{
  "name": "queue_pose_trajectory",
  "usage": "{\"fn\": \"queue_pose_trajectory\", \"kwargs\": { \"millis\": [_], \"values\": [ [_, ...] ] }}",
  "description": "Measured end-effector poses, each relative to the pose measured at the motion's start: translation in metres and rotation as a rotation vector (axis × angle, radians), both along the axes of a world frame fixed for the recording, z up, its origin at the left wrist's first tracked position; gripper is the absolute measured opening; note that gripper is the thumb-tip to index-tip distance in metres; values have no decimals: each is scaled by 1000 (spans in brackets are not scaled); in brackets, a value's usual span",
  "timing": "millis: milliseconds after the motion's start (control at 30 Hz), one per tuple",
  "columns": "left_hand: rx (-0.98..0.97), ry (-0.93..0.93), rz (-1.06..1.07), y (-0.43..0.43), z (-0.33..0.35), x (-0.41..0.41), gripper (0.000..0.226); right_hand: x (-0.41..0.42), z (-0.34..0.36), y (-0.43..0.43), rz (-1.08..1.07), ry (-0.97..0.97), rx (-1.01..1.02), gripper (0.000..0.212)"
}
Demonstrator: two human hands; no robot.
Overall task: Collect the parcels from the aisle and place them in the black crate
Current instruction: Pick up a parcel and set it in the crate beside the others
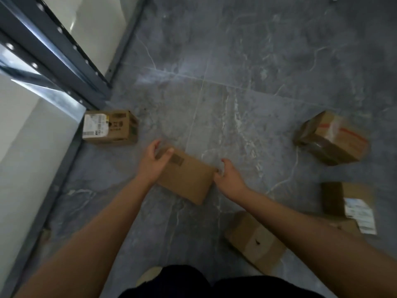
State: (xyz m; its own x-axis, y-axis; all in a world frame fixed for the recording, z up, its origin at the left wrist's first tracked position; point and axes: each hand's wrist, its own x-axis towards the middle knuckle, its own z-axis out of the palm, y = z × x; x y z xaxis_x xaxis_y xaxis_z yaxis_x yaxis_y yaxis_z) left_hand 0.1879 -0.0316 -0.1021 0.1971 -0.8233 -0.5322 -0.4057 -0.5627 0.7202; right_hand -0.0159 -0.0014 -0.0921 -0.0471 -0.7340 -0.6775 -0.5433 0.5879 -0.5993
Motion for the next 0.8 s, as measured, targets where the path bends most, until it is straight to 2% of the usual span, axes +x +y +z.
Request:
{"fn": "queue_pose_trajectory", "kwargs": {
  "millis": [100, 167, 300, 400, 567, 600, 667, 800],
  "values": [
    [112, -60, -15, 7, -19, 2, 63, 11, -25, 5, -139, -117, 148, 47],
    [143, -50, -8, 15, -9, -1, 63, 17, -21, 7, -271, -200, 229, 49],
    [56, 35, 125, 24, 88, -13, 52, 18, 68, 6, -453, -251, 60, 54],
    [-128, 43, 235, 24, 196, -17, 46, 9, 175, 10, -476, -236, -195, 47],
    [-245, 158, 280, 12, 395, -14, 66, -2, 376, 5, -466, -227, -452, 45],
    [-238, 214, 282, 9, 437, -14, 62, -6, 418, 1, -472, -228, -502, 43],
    [-230, 297, 244, 1, 521, -14, 34, -13, 507, -4, -460, -226, -598, 39],
    [-399, 347, 163, -9, 696, -19, 24, -13, 675, -5, -484, -265, -776, 44]
  ]
}}
